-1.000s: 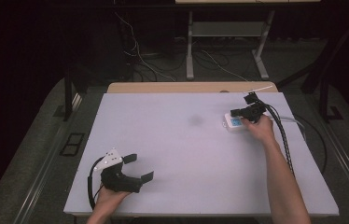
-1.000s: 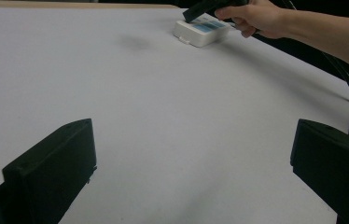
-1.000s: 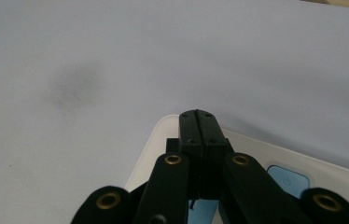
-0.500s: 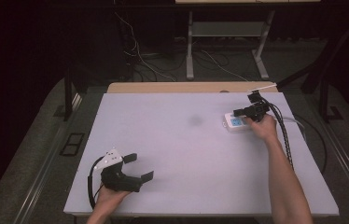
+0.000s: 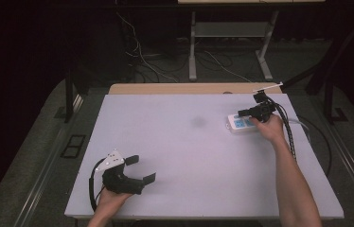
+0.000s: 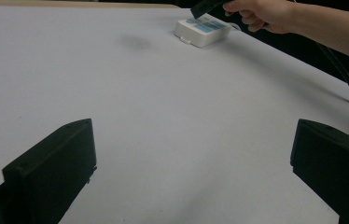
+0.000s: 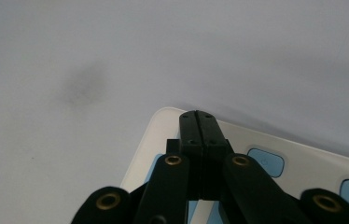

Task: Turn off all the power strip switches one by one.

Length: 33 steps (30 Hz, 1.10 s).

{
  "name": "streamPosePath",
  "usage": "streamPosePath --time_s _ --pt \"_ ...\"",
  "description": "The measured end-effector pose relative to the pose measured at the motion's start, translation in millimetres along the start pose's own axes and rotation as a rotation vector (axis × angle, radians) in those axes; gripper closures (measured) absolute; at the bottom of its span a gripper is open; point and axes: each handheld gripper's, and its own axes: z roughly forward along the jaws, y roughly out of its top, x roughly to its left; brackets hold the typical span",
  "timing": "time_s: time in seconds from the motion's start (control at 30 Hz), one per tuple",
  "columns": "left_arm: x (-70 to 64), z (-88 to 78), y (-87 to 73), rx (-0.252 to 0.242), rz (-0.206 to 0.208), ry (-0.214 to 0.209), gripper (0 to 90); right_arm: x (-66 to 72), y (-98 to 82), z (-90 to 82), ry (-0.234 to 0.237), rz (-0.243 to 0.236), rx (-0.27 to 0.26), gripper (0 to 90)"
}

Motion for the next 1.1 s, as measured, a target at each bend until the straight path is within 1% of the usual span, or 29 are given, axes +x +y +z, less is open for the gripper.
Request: streamPosePath --time_s 0.27,0.33,0.47,0.63,0.7,0.77,0.8,1.0,1.1 --pt "-0.4 0.1 0.2 0.001 0.002 0.000 0.0 3.2 10.5 -13.8 -0.011 -0.028 -0.001 90.0" --pt "-0.2 -0.1 0.2 0.000 0.002 0.000 0.0 2.4 13.6 -19.5 -0.022 -0.034 -0.002 90.0" --pt "-0.3 0.1 0.2 0.001 0.002 0.002 0.0 0.2 16.8 -26.2 -0.032 -0.027 -0.009 90.0" --pt "-0.3 0.5 0.3 0.001 0.001 0.000 0.0 -3.8 17.7 -29.9 -0.045 -0.023 -0.012 90.0" --pt "-0.3 0.1 0.3 0.000 0.001 0.001 0.0 -7.5 17.1 -30.5 -0.052 -0.015 -0.015 90.0" --pt "-0.1 0.0 0.3 0.000 0.001 0.001 0.0 -12.4 15.1 -29.3 -0.069 -0.004 0.000 90.0" --pt "0.0 0.0 0.3 0.000 0.000 0.000 0.0 -12.4 15.1 -29.3 -0.069 -0.004 0.000 90.0" --pt "-0.6 0.4 0.3 0.000 0.001 0.000 0.0 -15.9 11.5 -21.2 -0.092 -0.001 0.042 90.0" --pt "-0.1 0.0 0.3 0.000 0.000 0.000 0.0 -17.1 10.5 -17.1 -0.092 0.004 0.048 90.0"
